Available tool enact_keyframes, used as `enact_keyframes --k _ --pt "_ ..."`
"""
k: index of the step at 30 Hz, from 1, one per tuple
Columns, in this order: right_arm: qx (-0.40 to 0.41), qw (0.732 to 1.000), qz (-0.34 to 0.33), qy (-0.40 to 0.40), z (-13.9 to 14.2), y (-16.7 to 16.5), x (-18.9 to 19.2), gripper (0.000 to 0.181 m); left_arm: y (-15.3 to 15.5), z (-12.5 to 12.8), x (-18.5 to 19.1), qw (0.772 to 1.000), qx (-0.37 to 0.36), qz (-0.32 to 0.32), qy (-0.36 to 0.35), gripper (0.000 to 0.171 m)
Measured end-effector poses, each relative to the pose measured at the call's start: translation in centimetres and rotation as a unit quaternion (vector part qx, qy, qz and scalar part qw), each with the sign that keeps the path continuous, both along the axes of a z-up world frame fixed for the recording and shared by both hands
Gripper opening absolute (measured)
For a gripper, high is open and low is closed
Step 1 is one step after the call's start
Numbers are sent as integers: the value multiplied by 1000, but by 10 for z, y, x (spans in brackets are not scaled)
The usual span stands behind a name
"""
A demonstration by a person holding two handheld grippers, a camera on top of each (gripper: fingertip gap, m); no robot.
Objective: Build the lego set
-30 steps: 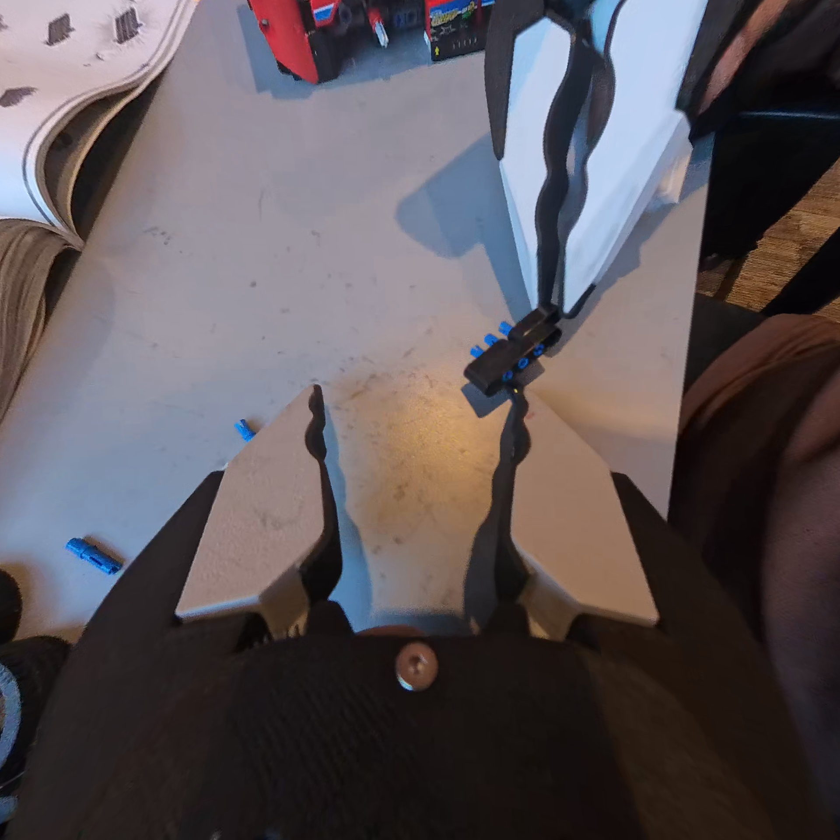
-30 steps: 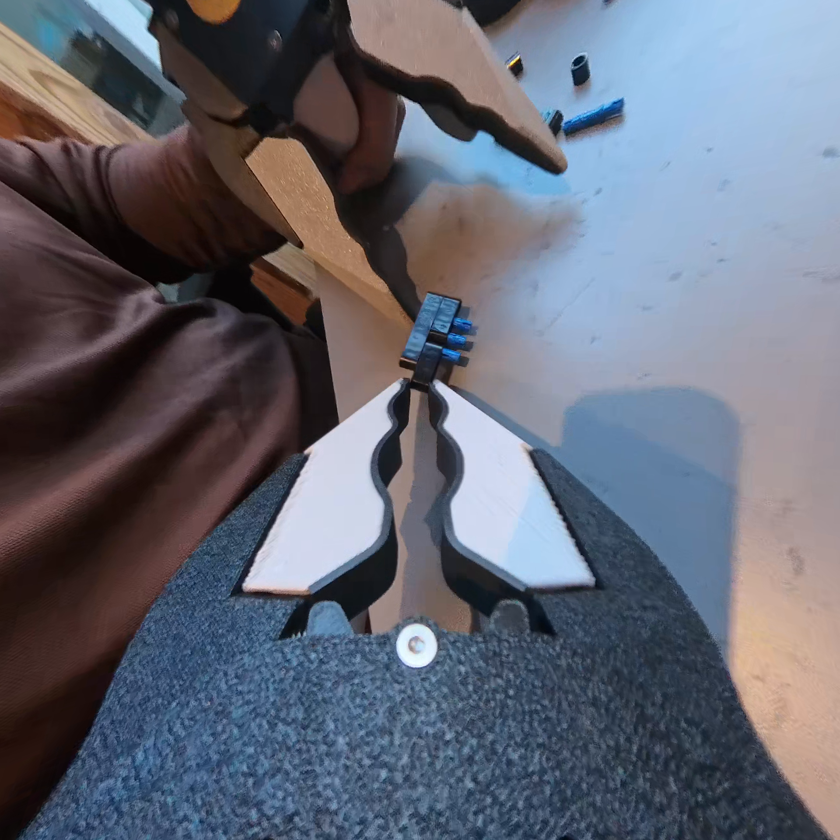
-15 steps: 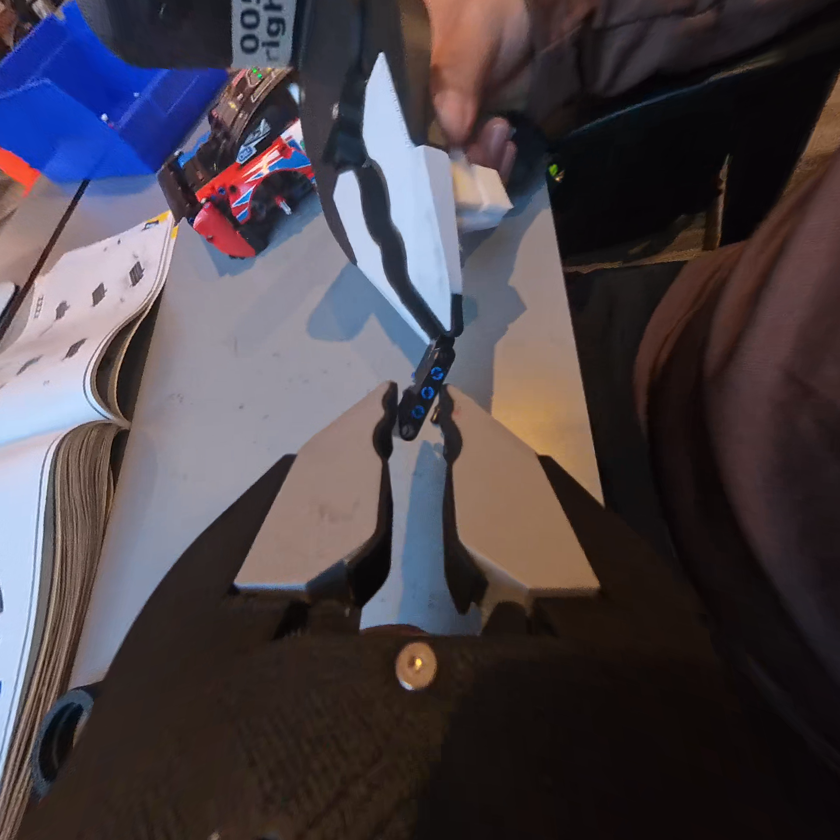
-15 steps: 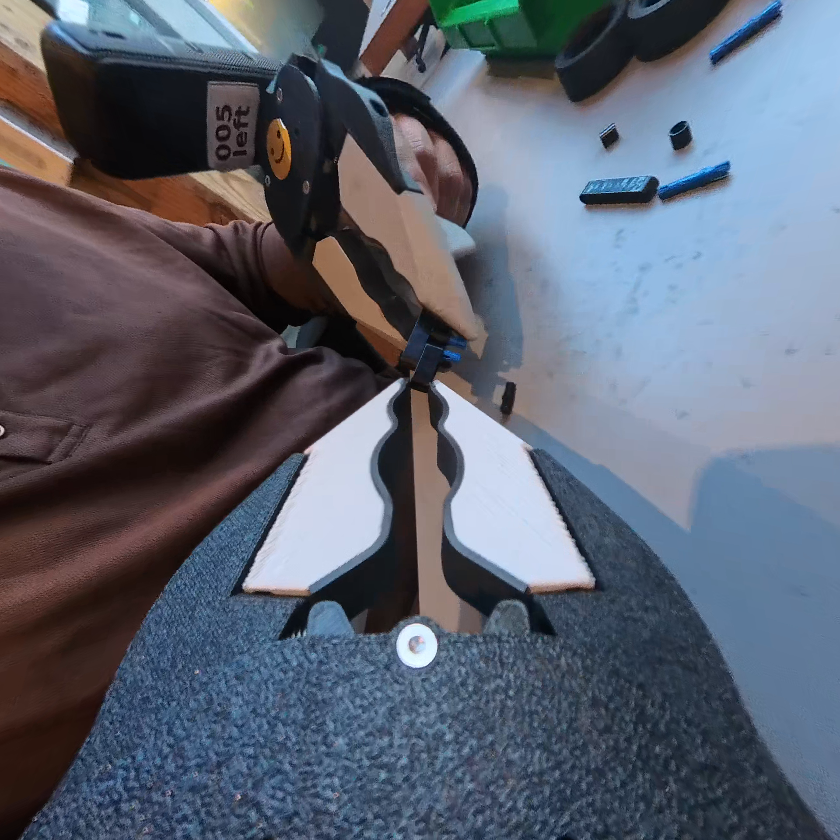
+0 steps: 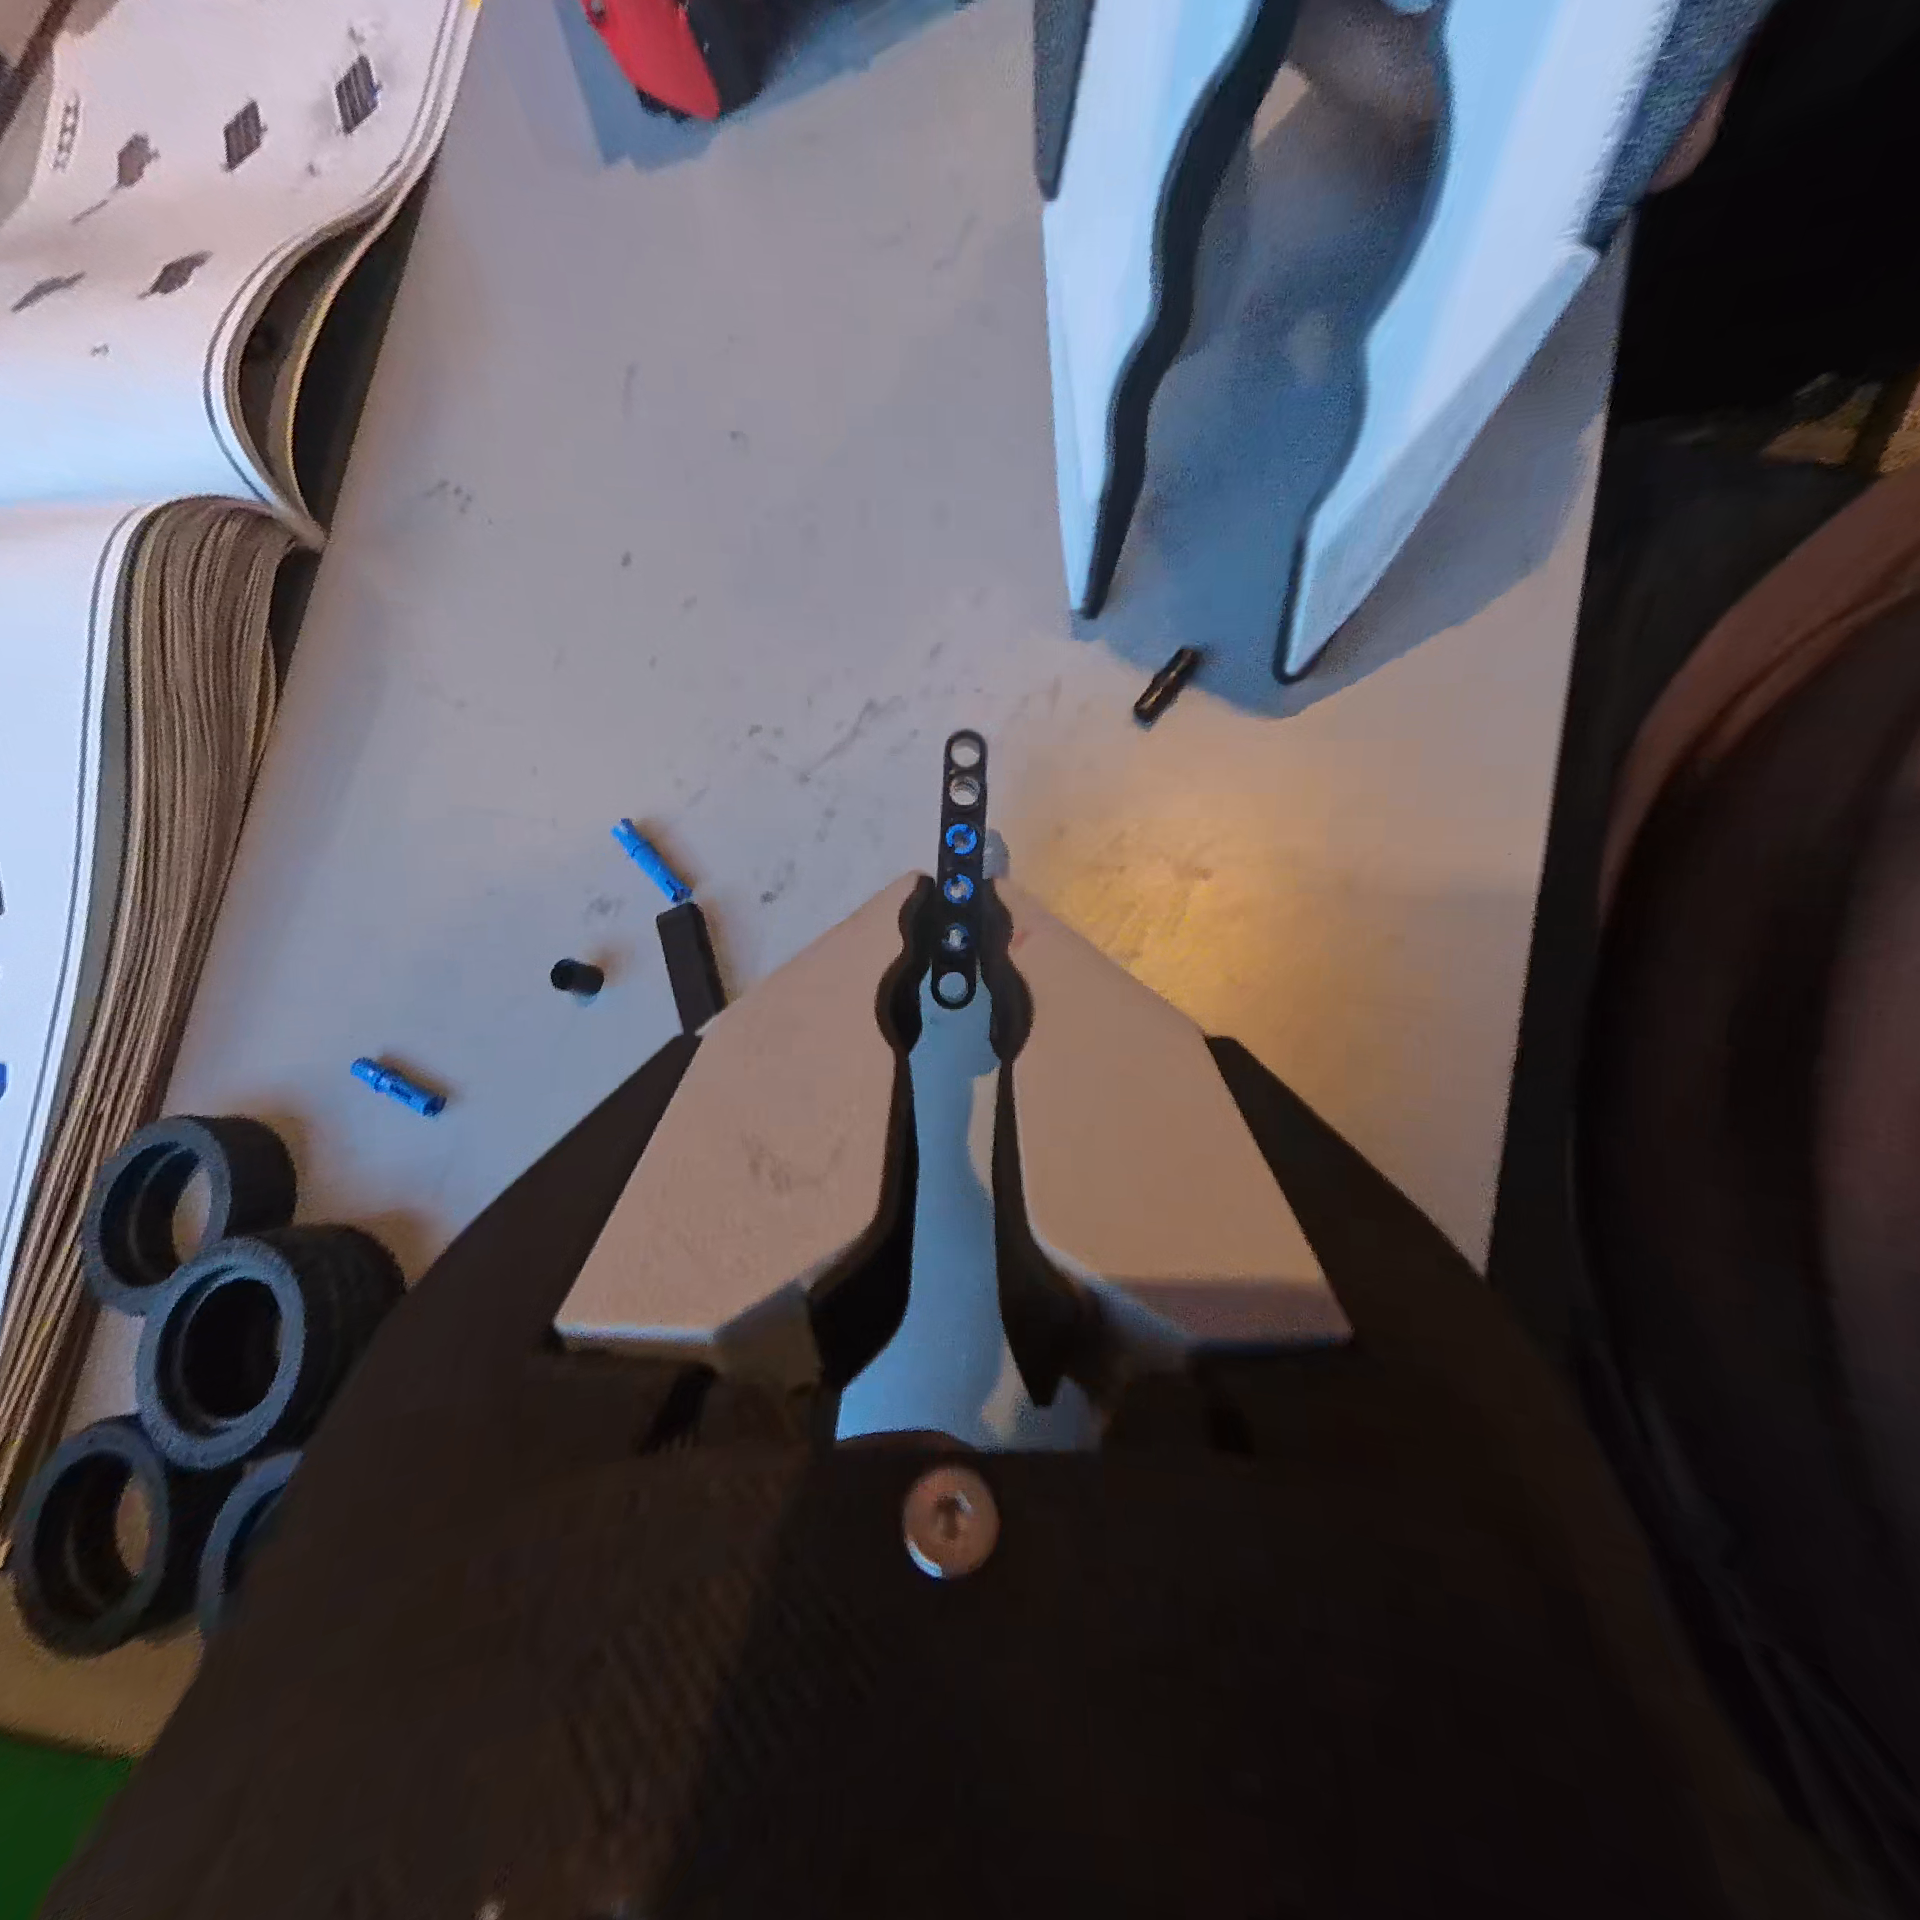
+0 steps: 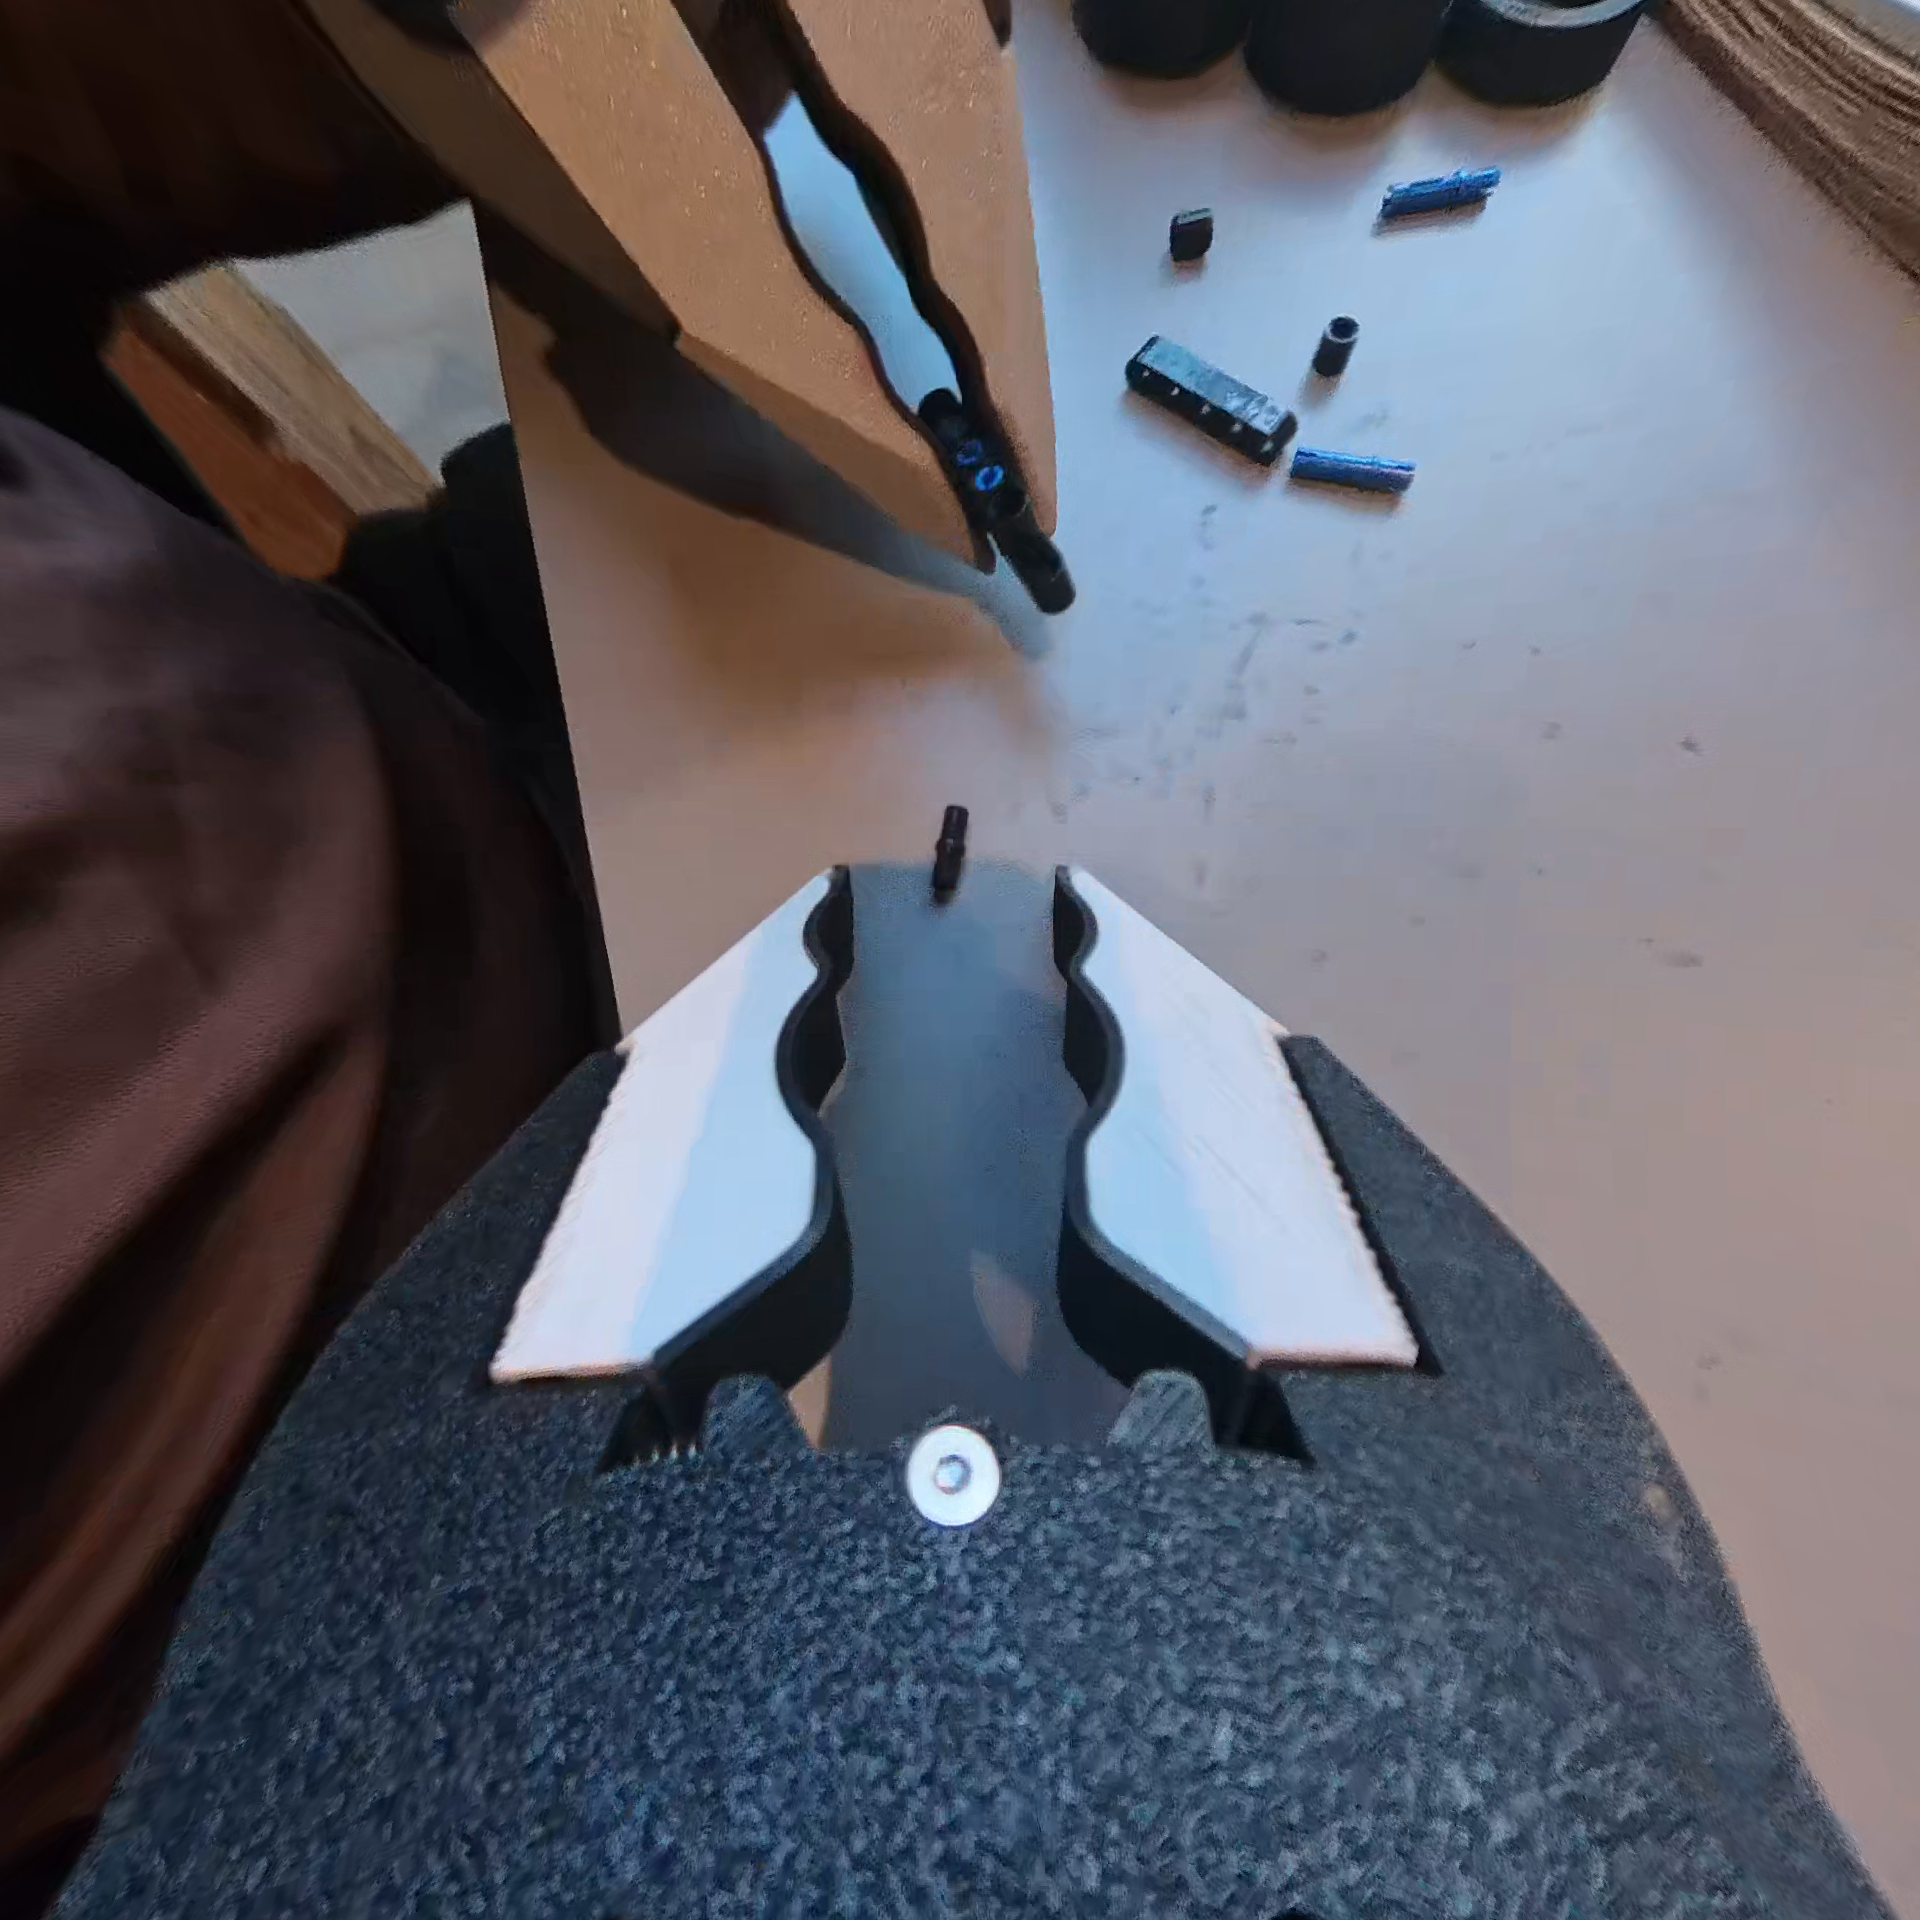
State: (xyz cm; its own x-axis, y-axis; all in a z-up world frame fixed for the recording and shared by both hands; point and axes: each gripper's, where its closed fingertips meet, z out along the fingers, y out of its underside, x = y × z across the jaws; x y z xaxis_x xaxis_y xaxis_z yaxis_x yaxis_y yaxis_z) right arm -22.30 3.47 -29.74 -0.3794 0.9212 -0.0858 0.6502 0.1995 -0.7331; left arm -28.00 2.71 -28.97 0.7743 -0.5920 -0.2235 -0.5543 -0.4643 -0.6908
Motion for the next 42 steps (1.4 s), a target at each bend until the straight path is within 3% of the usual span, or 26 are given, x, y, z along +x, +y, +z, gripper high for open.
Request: enact_keyframes --k 6,13,17,22,28,33,35,42 --pt "26 1000 0 -1 -3 2 -5 0 2 -2 0 999 2 13 38 5" --pt "-20 1000 -12 8 4 5 -4 0 5 -7 12 999 -5 19 -30 13" --pt "-68 997 -29 -4 6 5 -3 15 7 -8 6 998 -17 40 -44 16" --pt "-69 994 -78 -20 1 0 -6 33 11 -6 7 994 -30 63 -79 14" --pt "-8 993 -116 -11 -3 6 -10 12 14 -5 10 991 -40 78 -105 14" --pt "-25 994 -103 -13 -3 4 -10 4 12 -1 15 985 -50 73 -146 14" --pt "-34 995 -92 -8 0 2 -10 19 11 -1 14 984 -54 72 -151 14" --pt "23 997 -51 55 19 7 -20 34 6 -1 12 983 -67 63 -162 14"
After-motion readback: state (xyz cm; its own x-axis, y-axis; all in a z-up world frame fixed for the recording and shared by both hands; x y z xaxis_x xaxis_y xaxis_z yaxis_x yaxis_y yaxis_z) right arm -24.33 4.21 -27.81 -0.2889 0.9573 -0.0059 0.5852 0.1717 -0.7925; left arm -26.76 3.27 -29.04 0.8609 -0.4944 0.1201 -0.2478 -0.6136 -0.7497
